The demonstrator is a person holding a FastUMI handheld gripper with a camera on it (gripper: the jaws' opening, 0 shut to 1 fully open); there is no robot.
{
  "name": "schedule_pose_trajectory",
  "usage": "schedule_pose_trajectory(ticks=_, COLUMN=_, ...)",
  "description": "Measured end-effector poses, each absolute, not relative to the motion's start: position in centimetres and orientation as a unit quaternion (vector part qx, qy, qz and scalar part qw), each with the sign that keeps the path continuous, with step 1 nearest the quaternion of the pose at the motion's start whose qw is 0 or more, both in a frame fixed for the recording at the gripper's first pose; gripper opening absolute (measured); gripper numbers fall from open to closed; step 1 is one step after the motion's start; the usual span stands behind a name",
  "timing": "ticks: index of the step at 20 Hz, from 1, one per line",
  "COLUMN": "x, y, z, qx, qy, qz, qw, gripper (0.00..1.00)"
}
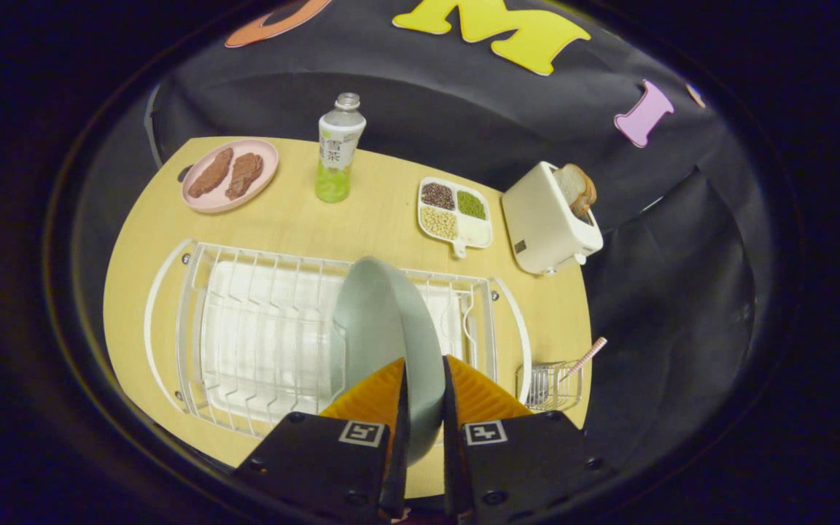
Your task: Take the plate from the dish rack, then take the spoon from the basket and place it into the plate.
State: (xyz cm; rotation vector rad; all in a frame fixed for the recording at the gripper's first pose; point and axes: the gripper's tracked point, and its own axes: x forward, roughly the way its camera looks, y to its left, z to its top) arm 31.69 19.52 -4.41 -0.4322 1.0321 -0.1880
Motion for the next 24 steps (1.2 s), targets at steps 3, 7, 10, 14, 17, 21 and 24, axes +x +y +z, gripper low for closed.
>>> schedule_pose_trajectory(ticks=3, x=31.1, y=20.4, z=-4.2, qx=-0.223, qy=0.469, qz=-0.115, qw=0.847, gripper=0.24)
schedule_pose_trajectory(ticks=7, x=30.4, y=20.8, z=-4.0, qx=-0.226, qy=0.45, qz=-0.152, qw=0.85, gripper=0.24)
schedule_pose_trajectory(ticks=10, x=29.8, y=21.1, z=-4.0, qx=-0.229, qy=0.436, qz=-0.17, qw=0.854, gripper=0.24)
schedule_pose_trajectory(ticks=14, x=29.3, y=21.1, z=-3.8, qx=-0.218, qy=0.421, qz=-0.188, qw=0.86, gripper=0.23)
schedule_pose_trajectory(ticks=17, x=29.1, y=20.6, z=-2.8, qx=-0.215, qy=0.392, qz=-0.211, qw=0.869, gripper=0.23)
schedule_pose_trajectory(ticks=21, x=28.2, y=19.8, z=-1.1, qx=-0.213, qy=0.357, qz=-0.225, qw=0.881, gripper=0.24)
schedule_pose_trajectory(ticks=24, x=25.8, y=19.8, z=-1.1, qx=-0.19, qy=0.38, qz=-0.183, qw=0.887, gripper=0.24)
